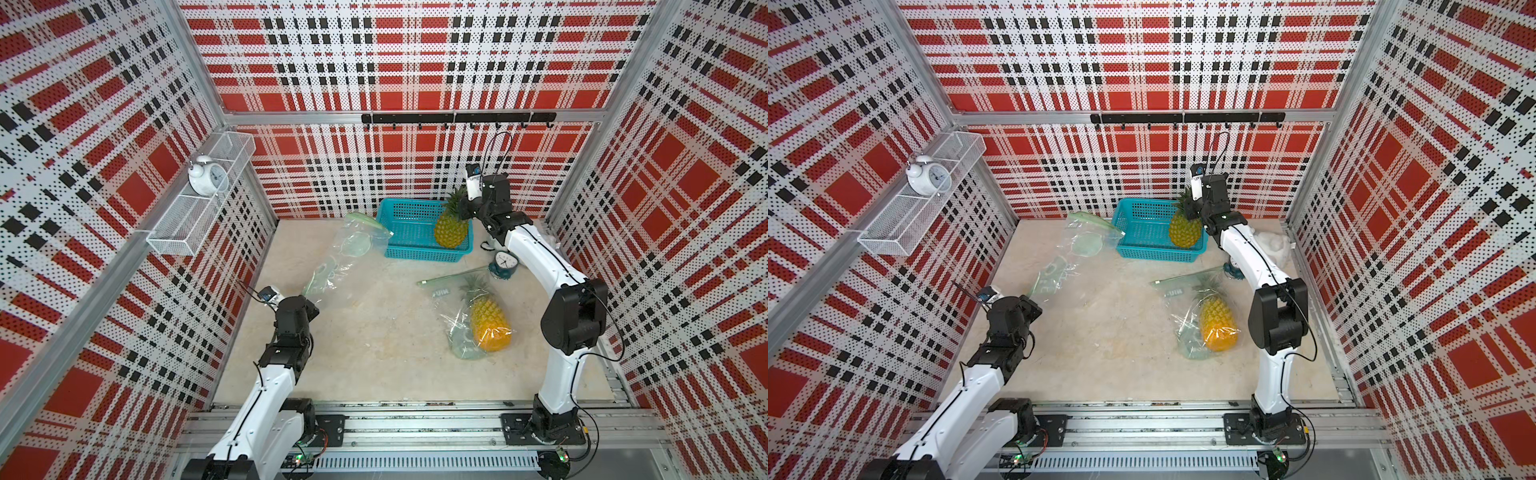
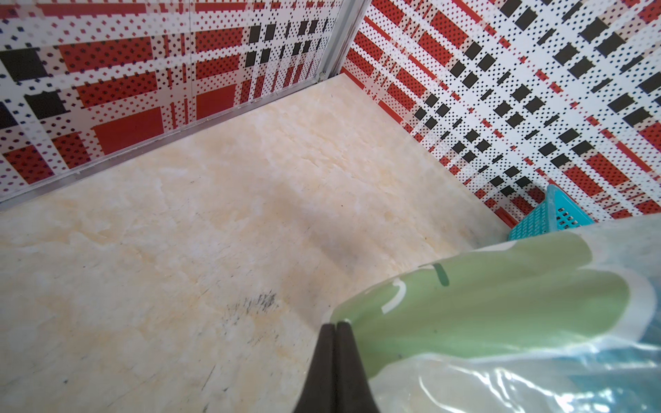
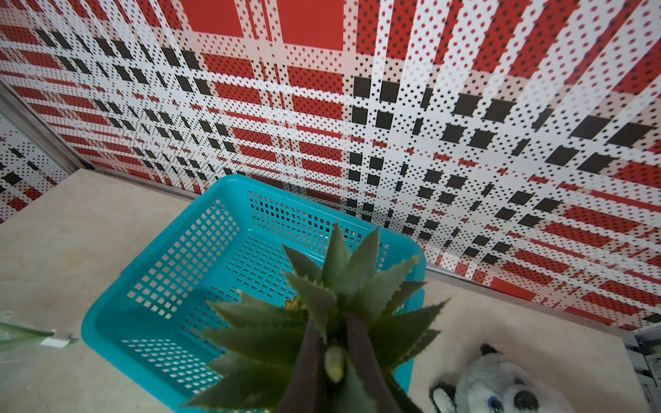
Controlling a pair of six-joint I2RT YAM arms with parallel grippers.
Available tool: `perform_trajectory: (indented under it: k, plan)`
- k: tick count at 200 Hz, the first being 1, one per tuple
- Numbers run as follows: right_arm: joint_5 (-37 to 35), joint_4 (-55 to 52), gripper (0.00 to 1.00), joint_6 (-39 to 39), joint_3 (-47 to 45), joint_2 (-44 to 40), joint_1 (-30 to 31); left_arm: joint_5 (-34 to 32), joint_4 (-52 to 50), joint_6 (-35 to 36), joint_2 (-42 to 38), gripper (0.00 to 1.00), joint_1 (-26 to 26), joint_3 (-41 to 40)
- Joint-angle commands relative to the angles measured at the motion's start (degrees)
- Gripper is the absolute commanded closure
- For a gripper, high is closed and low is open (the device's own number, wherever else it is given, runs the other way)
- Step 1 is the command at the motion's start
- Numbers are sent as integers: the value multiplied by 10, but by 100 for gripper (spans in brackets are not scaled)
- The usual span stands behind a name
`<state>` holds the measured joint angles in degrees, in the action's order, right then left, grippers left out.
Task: Open the zip-top bag and take out the pineapple
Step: Place the pineapple in the basket.
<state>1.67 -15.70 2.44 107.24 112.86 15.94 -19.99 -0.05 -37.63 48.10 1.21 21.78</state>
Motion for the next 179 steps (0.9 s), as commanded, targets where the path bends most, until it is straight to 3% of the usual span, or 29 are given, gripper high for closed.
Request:
perform_trajectory:
  k: [1,179]
  plan:
    - [2,9,100,1,42,6,-4,1,-7,11,-7,100,-7,-7]
    - [3,-78,97,-14,81,64,-4,13,1,14,-7,100,-9,-7]
